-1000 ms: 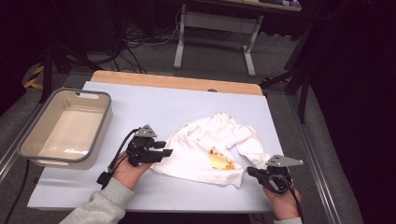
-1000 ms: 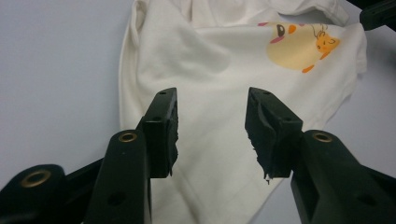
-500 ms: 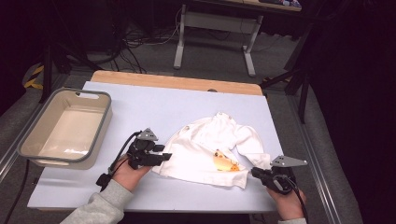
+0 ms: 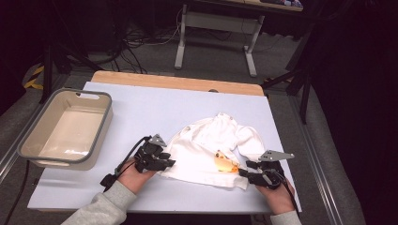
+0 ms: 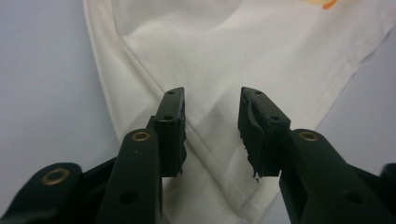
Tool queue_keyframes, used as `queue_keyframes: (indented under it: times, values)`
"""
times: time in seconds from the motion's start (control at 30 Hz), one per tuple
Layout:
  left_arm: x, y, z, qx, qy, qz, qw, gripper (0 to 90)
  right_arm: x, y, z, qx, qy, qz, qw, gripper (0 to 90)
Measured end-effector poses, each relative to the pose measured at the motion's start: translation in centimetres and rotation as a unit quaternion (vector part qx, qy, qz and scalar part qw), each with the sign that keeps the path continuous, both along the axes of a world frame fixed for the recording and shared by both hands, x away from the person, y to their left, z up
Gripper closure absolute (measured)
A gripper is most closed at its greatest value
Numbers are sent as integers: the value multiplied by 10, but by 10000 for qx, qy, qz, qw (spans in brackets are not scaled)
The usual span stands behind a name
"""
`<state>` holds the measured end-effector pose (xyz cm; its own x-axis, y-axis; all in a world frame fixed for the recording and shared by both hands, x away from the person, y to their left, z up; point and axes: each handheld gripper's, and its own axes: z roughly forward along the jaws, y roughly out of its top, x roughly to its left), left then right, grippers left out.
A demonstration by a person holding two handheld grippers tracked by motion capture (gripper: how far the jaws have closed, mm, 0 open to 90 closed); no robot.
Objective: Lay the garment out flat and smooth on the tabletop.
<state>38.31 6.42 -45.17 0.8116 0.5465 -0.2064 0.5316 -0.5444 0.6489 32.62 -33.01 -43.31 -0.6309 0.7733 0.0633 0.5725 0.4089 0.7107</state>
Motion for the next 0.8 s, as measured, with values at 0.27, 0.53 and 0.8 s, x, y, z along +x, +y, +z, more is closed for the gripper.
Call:
queue_keyframes:
  times: [0.27, 0.53, 0.8]
  values:
    - [0, -4, -4, 217, -70, -4, 9997, 825, 7, -4, -14, -51, 355, -54, 9993, 549]
    - [-3, -6, -1, 281, -84, -130, 9995, 895, 3, 1, -11, -190, 364, 77, 9991, 852]
    - [-19, -7, 10, 52, 1, -536, 9985, 896, -6, -14, 2, -155, 371, 83, 9992, 857]
